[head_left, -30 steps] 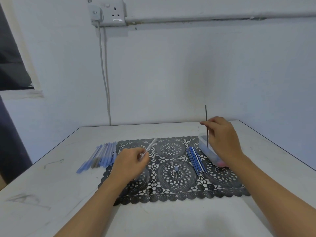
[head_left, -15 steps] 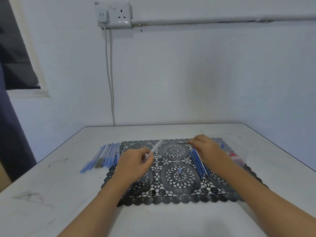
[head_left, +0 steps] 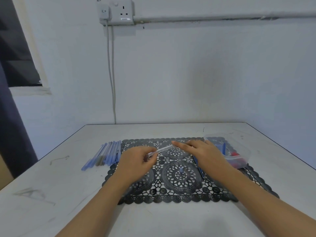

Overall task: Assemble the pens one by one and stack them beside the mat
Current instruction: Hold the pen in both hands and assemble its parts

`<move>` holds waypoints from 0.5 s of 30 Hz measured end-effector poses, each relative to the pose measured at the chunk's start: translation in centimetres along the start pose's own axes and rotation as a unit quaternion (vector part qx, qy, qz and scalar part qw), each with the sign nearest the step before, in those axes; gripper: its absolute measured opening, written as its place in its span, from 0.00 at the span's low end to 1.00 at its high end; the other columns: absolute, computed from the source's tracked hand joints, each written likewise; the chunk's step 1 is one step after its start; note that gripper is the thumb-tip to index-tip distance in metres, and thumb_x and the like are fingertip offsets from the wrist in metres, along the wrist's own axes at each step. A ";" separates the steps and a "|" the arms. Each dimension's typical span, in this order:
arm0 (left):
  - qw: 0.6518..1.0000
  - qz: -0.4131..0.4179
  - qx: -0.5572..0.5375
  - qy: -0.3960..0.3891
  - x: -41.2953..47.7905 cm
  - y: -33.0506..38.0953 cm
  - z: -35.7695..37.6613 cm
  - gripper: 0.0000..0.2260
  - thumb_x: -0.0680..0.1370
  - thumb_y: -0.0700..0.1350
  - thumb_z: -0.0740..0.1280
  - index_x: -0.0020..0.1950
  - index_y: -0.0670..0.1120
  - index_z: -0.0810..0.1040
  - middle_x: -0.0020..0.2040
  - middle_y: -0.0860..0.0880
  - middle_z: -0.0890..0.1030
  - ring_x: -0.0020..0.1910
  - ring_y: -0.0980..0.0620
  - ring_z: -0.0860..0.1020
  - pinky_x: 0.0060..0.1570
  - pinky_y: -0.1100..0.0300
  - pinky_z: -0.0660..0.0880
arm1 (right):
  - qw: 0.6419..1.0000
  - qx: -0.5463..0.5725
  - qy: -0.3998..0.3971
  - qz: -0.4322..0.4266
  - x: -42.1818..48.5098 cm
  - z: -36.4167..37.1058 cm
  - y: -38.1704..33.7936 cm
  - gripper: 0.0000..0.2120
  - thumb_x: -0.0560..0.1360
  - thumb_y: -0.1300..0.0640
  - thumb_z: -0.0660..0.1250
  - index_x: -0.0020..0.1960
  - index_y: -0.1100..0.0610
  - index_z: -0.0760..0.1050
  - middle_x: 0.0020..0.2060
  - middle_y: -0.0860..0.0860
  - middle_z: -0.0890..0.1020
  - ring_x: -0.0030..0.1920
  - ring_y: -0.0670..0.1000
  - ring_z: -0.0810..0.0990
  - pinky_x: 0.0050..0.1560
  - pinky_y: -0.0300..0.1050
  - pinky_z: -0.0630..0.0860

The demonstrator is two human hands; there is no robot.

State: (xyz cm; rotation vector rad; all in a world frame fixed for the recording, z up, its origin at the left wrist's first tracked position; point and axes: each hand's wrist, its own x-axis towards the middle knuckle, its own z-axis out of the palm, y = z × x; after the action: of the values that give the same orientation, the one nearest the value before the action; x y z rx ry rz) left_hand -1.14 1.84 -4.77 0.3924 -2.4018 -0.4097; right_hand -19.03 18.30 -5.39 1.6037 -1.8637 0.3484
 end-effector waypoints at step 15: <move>0.999 0.018 -0.034 0.001 -0.1 0.1 0.0 0.17 0.73 0.59 0.58 0.52 0.55 0.82 0.26 0.58 0.73 0.27 0.59 0.72 0.29 0.70 0.65 | 1.000 -0.011 0.025 -0.001 -0.1 0.4 0.1 0.48 0.54 0.74 0.74 0.68 0.44 0.64 0.31 0.47 0.77 0.29 0.48 0.75 0.31 0.41 0.70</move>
State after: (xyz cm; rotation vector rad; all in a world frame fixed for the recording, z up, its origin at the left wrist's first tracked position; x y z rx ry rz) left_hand -1.10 2.02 -4.81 0.3192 -2.3830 -0.4736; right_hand -19.25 18.16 -5.69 1.5682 -1.8235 0.3631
